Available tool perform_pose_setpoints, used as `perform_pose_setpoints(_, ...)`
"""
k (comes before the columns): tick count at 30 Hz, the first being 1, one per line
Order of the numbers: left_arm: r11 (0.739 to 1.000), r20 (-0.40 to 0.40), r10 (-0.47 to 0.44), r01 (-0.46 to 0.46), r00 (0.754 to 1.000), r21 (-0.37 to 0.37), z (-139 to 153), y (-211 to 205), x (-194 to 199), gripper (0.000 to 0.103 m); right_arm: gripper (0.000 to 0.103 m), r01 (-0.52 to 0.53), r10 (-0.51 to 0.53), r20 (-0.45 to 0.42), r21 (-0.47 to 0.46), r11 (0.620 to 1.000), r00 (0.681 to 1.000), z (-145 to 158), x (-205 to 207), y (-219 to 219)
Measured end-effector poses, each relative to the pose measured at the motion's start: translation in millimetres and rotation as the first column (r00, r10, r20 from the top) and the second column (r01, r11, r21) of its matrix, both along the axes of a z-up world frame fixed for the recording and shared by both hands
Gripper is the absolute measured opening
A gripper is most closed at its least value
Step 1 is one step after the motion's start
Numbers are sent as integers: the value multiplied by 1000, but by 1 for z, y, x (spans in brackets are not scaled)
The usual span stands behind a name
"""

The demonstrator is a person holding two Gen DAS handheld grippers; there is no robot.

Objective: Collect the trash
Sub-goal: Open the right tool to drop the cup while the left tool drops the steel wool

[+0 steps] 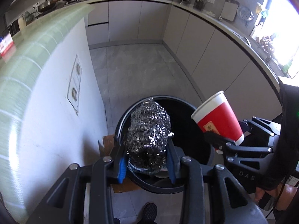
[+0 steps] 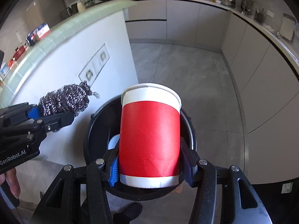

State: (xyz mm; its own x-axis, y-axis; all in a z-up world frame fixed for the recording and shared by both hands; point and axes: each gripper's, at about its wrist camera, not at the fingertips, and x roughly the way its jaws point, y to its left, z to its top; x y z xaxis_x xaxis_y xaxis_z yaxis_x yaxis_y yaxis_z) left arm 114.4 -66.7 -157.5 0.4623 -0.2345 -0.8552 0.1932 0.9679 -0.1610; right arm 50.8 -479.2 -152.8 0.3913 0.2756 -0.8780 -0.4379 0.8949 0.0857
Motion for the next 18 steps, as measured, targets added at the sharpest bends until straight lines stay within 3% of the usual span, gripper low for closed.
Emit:
perform_pose_setpoints(11,1000,-39,24,-24,999,5,-22,-10,2,40,57,-128,126,-33,-50,991,991,-32,9,8)
perform_pose_setpoints(12,999,-33,37,-37,999,0,-24,-9,2,49,60,-154,153,-30,-39,987,988,-33,8,9)
perform_pose_setpoints(13,998,-18,61,-61,998,19,-27,-9,1,81,69,-186,185,-22,-34,982,982,-36,7,10)
perform_pose_setpoints(14,993,-8,91,-90,996,73,-29,-10,1,97,103,-184,184,-13,-84,979,983,-40,8,8)
perform_pose_setpoints(15,991,21,103,-104,994,84,-27,-10,-3,103,103,-146,146,-4,-118,982,989,-41,12,-1)
perform_pose_setpoints(18,993,29,101,-102,994,61,-21,-8,-8,103,103,-45,46,26,-35,998,999,-26,21,-37)
